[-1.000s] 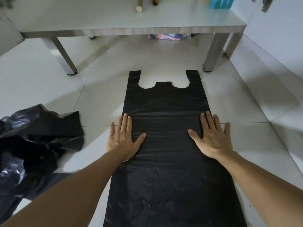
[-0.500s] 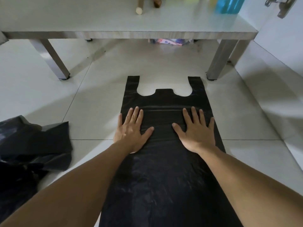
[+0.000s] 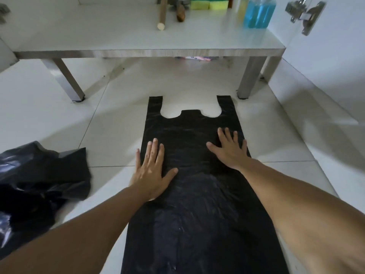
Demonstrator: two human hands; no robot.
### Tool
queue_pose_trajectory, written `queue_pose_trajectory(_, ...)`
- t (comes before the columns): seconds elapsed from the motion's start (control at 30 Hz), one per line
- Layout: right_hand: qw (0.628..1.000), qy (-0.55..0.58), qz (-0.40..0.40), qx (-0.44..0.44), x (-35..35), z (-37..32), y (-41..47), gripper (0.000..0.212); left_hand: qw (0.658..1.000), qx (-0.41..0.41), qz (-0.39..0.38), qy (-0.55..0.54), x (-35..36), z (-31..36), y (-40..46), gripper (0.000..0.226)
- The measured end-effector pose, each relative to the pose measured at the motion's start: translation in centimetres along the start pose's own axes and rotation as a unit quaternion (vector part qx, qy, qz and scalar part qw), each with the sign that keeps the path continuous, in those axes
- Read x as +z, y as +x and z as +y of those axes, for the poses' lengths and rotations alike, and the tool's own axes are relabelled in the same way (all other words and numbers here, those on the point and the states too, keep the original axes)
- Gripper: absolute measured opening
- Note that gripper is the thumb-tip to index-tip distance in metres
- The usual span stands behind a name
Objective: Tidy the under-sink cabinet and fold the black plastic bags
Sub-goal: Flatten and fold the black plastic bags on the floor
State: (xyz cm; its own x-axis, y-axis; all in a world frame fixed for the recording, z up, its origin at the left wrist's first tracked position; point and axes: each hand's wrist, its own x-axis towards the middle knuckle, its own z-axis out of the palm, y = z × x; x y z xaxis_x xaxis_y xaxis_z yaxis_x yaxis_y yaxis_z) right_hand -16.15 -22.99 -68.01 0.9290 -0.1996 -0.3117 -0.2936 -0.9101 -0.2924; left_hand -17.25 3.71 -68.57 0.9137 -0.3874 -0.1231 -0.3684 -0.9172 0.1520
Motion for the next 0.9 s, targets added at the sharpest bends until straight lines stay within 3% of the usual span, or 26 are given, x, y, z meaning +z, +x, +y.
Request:
queue_pose_trajectory(0.1,0.995,-0.017,0.079,-0.064,0.6,-0.4,-4.1,0.067,0.999,0.039,-0.004,-0.018,0.7,2.5,-5.2,0.094)
queue_pose_trajectory(0.23,0.987,-0.061,0.078,-0.127,4.0,-0.8,-12.4,0.067,0.998,0.060,-0.008,0.004,1.9,4.9,-9.9,0.092)
queue_pose_trajectory(0.6,0.984,-0.171,0.019,-0.046,7.5,5.2,-23.4,0.093,0.996,0.016,-0.049,0.075,4.0,3.4,-17.7,0.087)
queue_pose_trajectory(0.9,0.985,-0.163,-0.002,-0.055,3.0,2.9,-23.2,0.083,0.986,0.006,-0.150,0.076,-1.2,1.4,-18.8,0.093)
